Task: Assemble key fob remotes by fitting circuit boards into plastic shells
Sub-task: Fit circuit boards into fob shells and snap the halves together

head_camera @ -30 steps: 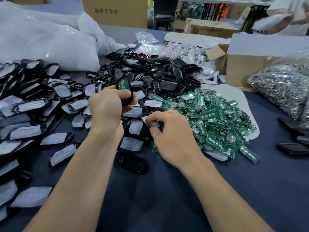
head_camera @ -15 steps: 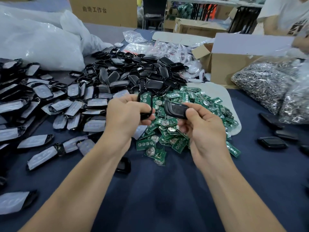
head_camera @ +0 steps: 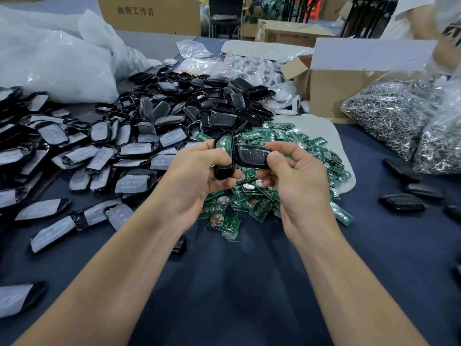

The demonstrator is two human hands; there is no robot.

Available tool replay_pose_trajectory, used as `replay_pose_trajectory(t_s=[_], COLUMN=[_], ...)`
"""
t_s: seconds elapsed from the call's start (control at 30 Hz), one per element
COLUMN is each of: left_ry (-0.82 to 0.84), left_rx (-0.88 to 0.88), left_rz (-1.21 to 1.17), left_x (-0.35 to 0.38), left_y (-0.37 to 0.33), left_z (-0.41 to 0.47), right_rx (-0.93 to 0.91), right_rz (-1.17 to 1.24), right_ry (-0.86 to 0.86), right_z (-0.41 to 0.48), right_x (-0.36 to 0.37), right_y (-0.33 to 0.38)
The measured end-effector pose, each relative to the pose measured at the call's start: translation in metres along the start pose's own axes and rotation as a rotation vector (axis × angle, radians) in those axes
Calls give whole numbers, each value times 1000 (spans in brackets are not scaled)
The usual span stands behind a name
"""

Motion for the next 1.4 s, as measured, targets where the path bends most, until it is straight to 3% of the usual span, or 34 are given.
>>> replay_pose_trajectory(t_s=[0.33, 0.57, 0.77, 1.0, 1.2, 1.4], left_ry=[24, 45, -3, -33, 20, -183], left_rx=[-30, -30, -28, 2, 58, 207], left_rz=[-104, -125, -151, -131, -101, -35], left_x=[2, 0, -7, -10, -5, -15], left_y=[-2, -3, -2, -1, -3, -12], left_z=[-1, 2, 3, 6, 6, 4], right_rx=[-39, 159, 79, 110, 86, 171], right_rz=[-73, 91, 137, 42, 95, 165], right_ry=[25, 213, 64, 163, 95, -46], right_z=[-5, -5, 1, -3, -1, -1], right_x=[2, 8, -7, 6, 2, -4], right_y=[5, -2, 2, -5, -5, -17])
Point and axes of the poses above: each hand's wrist, its own z-axis towards the middle knuckle, its own x-axis out of the palm, y = z × x, the point moved 8 cm from there along z, towards the middle knuckle, and after that the axes turned 9 degrees about x, right-handed, at the moved point
